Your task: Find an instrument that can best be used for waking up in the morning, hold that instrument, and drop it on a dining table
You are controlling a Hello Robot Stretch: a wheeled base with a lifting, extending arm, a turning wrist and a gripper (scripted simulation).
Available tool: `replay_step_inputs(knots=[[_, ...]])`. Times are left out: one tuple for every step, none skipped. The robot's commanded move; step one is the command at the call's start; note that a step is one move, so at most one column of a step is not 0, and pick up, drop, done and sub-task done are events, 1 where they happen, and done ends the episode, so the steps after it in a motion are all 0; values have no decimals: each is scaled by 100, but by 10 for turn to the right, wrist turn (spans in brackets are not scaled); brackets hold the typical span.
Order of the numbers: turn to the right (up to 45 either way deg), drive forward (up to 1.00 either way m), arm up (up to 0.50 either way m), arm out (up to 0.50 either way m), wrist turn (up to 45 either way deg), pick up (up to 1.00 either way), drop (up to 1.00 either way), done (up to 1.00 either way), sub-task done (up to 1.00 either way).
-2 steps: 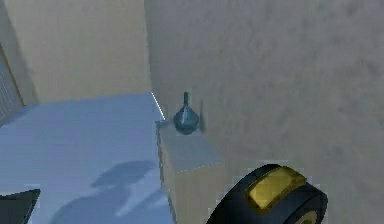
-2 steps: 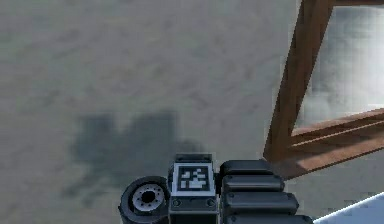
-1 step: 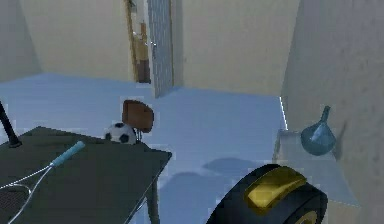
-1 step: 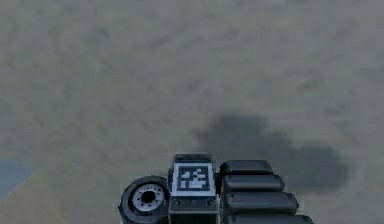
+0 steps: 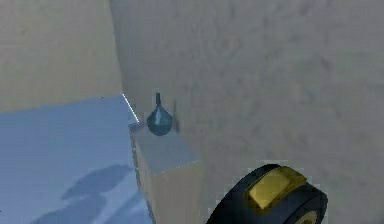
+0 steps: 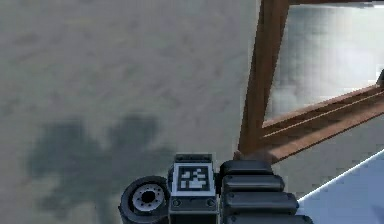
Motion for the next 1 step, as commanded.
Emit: replay_step_inputs(knots=[[30,0,0,0,0,0,0,0,0]])
